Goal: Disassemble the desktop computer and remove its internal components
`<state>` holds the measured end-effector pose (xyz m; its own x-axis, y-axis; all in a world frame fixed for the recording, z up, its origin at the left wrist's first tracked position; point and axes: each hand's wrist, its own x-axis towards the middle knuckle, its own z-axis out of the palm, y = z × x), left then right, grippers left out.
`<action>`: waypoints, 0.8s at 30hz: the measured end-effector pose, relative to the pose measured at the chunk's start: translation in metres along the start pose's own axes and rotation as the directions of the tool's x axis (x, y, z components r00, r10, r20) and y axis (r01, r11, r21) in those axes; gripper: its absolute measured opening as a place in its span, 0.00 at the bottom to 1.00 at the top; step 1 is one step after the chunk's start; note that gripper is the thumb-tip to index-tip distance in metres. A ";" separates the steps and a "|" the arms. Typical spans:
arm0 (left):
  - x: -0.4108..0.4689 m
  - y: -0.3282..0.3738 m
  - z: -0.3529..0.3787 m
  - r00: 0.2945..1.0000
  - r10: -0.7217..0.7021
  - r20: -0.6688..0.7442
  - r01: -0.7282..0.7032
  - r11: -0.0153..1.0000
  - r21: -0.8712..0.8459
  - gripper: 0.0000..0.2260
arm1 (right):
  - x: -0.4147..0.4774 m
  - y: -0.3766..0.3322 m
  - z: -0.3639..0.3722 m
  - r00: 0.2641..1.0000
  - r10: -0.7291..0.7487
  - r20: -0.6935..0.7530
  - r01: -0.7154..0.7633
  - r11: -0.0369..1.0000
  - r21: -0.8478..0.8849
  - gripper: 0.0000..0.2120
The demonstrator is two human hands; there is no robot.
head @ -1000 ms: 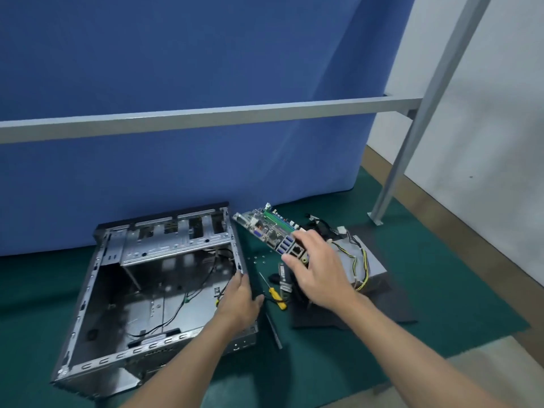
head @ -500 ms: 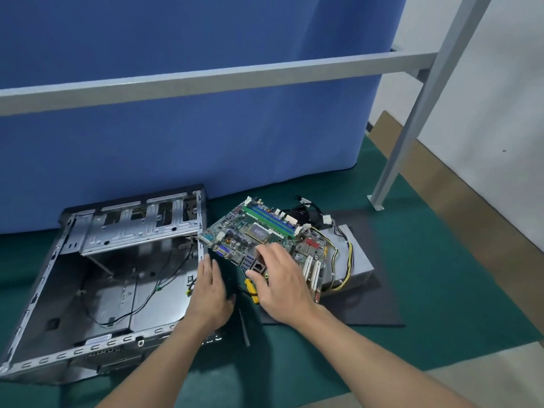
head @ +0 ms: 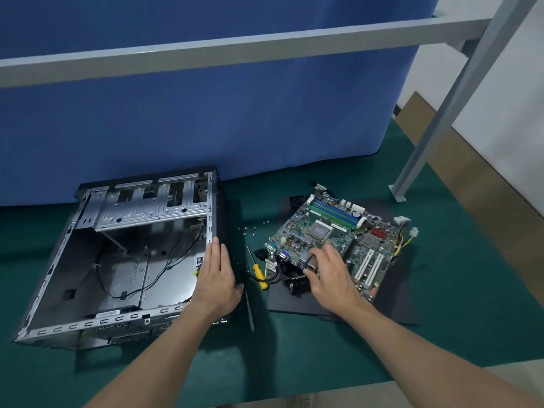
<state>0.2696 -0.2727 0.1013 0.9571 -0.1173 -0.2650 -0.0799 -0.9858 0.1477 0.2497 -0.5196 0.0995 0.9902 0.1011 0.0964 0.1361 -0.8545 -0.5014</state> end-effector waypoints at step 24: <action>-0.008 -0.005 0.003 0.979 -0.017 -0.204 0.000 0.996 -0.084 0.43 | -0.012 -0.006 0.006 0.971 0.204 0.122 -0.159 0.940 -0.302 0.18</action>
<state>0.2621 -0.2672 0.1001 0.9950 -0.0732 -0.0679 -0.0560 -0.9723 0.2271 0.2375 -0.5121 0.0961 0.9935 -0.0136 -0.1131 -0.0391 -0.9732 -0.2267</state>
